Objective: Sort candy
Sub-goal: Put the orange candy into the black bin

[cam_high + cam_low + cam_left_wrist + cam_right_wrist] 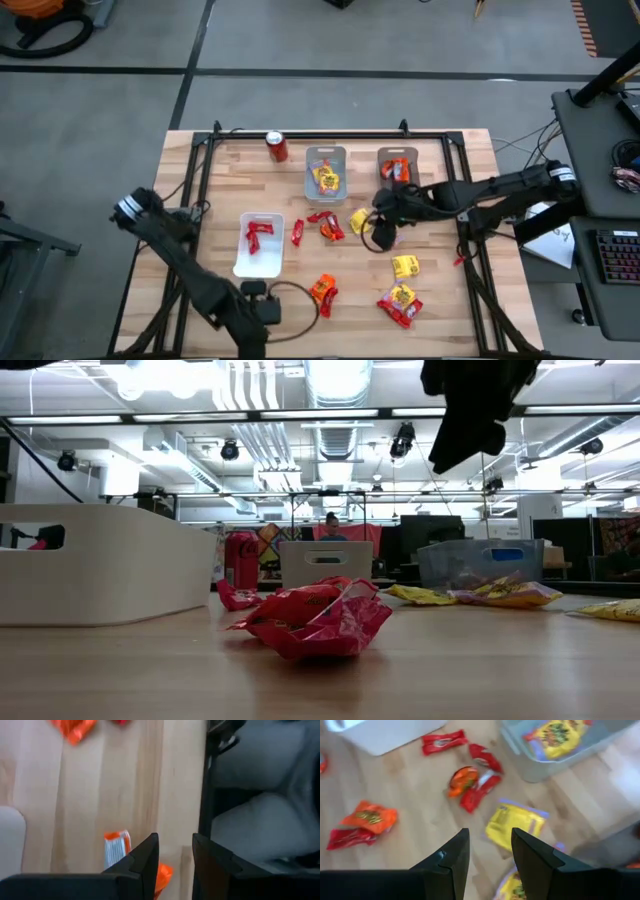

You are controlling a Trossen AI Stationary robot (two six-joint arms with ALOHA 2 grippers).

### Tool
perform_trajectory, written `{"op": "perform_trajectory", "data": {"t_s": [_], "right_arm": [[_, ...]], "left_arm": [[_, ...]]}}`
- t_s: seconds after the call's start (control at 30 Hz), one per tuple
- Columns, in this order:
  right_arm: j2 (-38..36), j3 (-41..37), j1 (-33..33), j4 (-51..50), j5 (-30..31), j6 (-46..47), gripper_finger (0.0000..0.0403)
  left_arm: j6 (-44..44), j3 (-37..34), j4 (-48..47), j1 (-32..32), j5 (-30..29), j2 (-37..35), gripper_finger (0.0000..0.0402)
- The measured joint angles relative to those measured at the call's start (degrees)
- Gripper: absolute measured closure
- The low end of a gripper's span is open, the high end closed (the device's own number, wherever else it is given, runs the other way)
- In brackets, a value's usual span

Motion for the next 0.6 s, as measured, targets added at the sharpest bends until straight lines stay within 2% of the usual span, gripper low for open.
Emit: {"op": "perform_trajectory", "data": {"t_s": [0.27,0.6], "right_arm": [[0.00,0.00,2.68,0.83,0.04,0.85,0.0264],[0.02,0.00,6.34,1.03,0.04,1.48,0.0264]], "left_arm": [[-4.73,5.42,-11.67,-2.86,-0.04,9.46,0.0299],[-7.90,5.28,-14.30,-3.15,-1.15,14.14,0.0299]]}}
